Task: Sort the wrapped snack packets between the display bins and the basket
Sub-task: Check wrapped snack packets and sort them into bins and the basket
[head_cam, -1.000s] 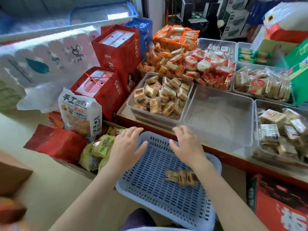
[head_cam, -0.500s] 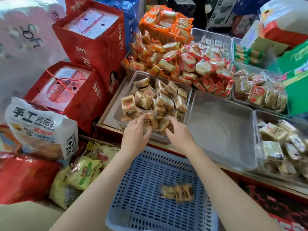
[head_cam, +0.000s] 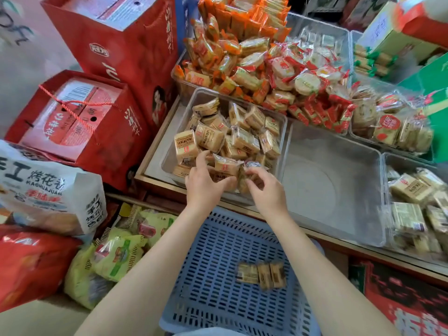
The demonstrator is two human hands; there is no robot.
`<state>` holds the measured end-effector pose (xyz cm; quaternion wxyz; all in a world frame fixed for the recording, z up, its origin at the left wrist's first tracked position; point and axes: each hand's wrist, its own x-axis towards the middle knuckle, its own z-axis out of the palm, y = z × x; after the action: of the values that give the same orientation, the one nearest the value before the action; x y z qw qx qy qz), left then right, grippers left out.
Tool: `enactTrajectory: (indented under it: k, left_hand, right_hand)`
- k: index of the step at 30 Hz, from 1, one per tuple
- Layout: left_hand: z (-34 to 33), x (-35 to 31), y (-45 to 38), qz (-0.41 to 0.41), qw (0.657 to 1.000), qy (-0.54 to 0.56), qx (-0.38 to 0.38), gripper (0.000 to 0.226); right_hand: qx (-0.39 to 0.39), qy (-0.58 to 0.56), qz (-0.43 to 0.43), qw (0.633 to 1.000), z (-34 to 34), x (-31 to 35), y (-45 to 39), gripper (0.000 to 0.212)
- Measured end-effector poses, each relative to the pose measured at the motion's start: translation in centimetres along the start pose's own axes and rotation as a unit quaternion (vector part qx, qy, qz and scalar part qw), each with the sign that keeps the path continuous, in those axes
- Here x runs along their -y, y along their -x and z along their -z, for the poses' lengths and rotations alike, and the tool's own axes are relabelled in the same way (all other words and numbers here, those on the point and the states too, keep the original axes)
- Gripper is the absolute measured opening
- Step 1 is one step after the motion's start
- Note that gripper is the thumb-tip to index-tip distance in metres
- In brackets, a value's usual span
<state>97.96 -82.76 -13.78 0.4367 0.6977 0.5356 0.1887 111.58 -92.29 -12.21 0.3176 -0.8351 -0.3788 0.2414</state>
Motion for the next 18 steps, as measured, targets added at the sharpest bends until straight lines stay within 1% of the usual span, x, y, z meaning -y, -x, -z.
enactTrajectory:
  k: [3, 7, 9, 13, 16, 18]
  left_hand:
    - [-0.2, -0.2, 0.5, -0.004, 0.998, 0.055, -0.006, 0.081]
    - [-0.3, -1.6, 1.8, 0.003, 0.996, 0.090, 0.029, 0.046]
    - [-0.3, -2.6, 3.1, 0.014, 0.990, 0.134, 0.034, 0.035]
    - [-0.3, -3.7, 6.3, 0.075, 0.968, 0.232, 0.064, 0.033]
    - [-0.9, -3.5, 8.5, 0.137, 0.944, 0.287, 0.086, 0.040]
    - [-1.8, -3.5, 10.1, 0.168, 0.926, 0.323, 0.094, 0.039]
  right_hand:
    - [-0.007, -0.009, 0.012, 1.000, 0.5, -0.2, 0.3, 0.021]
    - [0.005, -0.024, 0.032, 0.999, 2.2, -0.7, 1.4, 0.023]
    - [0.014, -0.040, 0.045, 0.998, 3.4, -1.0, 2.2, 0.028]
    - [0.051, -0.084, 0.067, 0.993, 6.9, -1.6, 4.2, 0.046]
    - [0.111, -0.145, 0.037, 0.982, 9.6, -2.7, 6.8, 0.063]
    - [0.129, -0.168, 0.007, 0.977, 10.9, -3.6, 8.4, 0.077]
